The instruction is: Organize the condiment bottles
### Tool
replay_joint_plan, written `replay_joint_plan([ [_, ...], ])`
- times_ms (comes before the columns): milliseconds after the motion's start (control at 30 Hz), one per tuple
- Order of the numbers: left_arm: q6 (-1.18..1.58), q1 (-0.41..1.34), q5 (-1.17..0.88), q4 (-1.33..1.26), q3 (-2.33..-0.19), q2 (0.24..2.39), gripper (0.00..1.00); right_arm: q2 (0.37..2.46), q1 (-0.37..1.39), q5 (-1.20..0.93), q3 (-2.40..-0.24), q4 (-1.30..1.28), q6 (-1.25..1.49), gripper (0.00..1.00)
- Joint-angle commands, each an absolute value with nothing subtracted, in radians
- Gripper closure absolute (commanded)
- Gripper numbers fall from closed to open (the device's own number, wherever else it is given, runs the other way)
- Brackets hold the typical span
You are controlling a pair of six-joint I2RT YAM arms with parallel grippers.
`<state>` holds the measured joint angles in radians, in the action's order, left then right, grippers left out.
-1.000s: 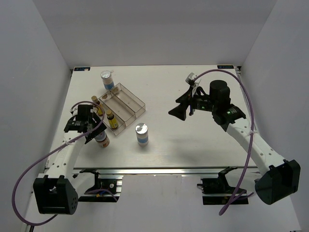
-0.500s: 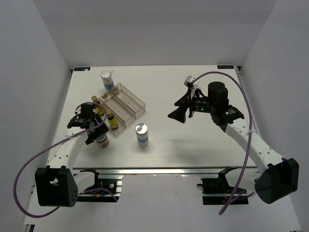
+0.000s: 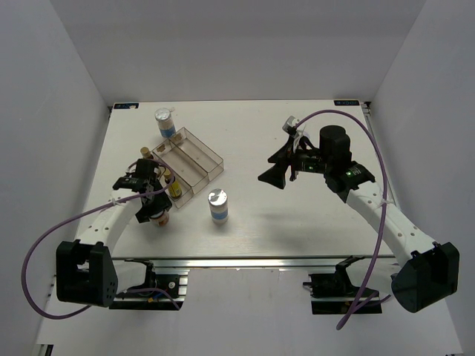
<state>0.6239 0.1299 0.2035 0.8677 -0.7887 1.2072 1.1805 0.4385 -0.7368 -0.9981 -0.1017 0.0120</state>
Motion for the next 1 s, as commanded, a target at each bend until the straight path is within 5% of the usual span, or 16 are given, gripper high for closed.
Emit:
replay_joint_plan([
  [0, 0.637, 0.138, 0.225, 0.873, -0.836, 1.192, 0.46, 1.178, 0.434, -0.750, -0.983, -0.066, 0.005, 0.11],
  [67, 0.637, 0.140, 0.230, 0.876, -0.839, 1.190, 0.46, 1.180, 0.436, -0.753, -0.985, -0.067, 0.005, 0.11],
  [200, 0.635, 0.138, 0.238, 0.885, -0.844, 1.207, 0.23, 1.177, 0.434, -0.756, -0.982, -0.067, 0.005, 0.11],
  [300, 0.634, 0.140, 0.244, 0.873, -0.845, 1.210, 0.21, 1.178, 0.434, -0.759, -0.982, -0.067, 0.005, 0.11],
  [400, 0.634, 0.140, 0.239, 0.864, -0.847, 1.213, 0.35, 1.177, 0.434, -0.759, -0.982, -0.066, 0.005, 0.11],
  [567, 0.626, 0.138, 0.235, 0.891, -0.879, 1.189, 0.85, 1.178, 0.434, -0.756, -0.980, -0.066, 0.005, 0.11],
  [633, 0.608, 0.140, 0.233, 0.920, -0.900, 1.163, 0.97, 1.178, 0.434, -0.758, -0.980, -0.066, 0.005, 0.11],
  [967, 0.474, 0.182, 0.187, 1.114, -1.186, 1.078, 1.00, 1.180, 0.434, -0.758, -0.980, -0.064, 0.005, 0.11],
])
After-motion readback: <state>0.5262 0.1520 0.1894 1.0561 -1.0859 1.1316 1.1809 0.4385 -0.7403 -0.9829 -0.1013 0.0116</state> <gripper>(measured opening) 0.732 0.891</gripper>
